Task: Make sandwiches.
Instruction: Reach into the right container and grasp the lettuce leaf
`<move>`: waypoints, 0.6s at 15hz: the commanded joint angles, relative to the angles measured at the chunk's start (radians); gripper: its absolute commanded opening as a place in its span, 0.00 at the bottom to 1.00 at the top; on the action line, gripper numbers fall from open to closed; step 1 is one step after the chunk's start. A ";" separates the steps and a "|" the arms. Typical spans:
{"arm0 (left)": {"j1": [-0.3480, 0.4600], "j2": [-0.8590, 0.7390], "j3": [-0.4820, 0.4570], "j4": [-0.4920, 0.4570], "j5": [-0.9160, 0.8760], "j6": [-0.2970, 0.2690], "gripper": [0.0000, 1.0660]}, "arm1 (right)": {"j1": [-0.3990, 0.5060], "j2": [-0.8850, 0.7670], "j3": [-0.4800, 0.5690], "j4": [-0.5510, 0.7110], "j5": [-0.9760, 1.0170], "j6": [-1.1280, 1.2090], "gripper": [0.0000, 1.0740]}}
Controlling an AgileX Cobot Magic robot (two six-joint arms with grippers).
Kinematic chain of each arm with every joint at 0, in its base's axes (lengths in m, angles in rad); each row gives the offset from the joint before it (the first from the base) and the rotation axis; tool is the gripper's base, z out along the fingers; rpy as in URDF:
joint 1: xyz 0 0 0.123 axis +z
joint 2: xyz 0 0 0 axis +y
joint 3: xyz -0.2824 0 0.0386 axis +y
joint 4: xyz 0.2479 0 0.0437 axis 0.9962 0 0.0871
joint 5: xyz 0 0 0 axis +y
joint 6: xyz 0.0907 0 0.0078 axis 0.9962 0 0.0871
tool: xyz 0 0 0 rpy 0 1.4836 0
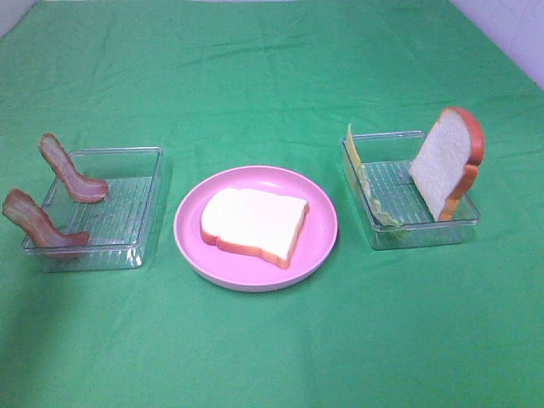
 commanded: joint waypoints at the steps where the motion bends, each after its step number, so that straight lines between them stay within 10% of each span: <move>1: -0.001 -0.156 0.093 -0.010 0.012 0.004 0.66 | -0.006 -0.012 0.002 0.000 -0.012 -0.005 0.70; 9: -0.001 -0.837 0.472 -0.012 -0.077 0.127 0.66 | -0.006 -0.012 0.002 0.000 -0.012 -0.005 0.70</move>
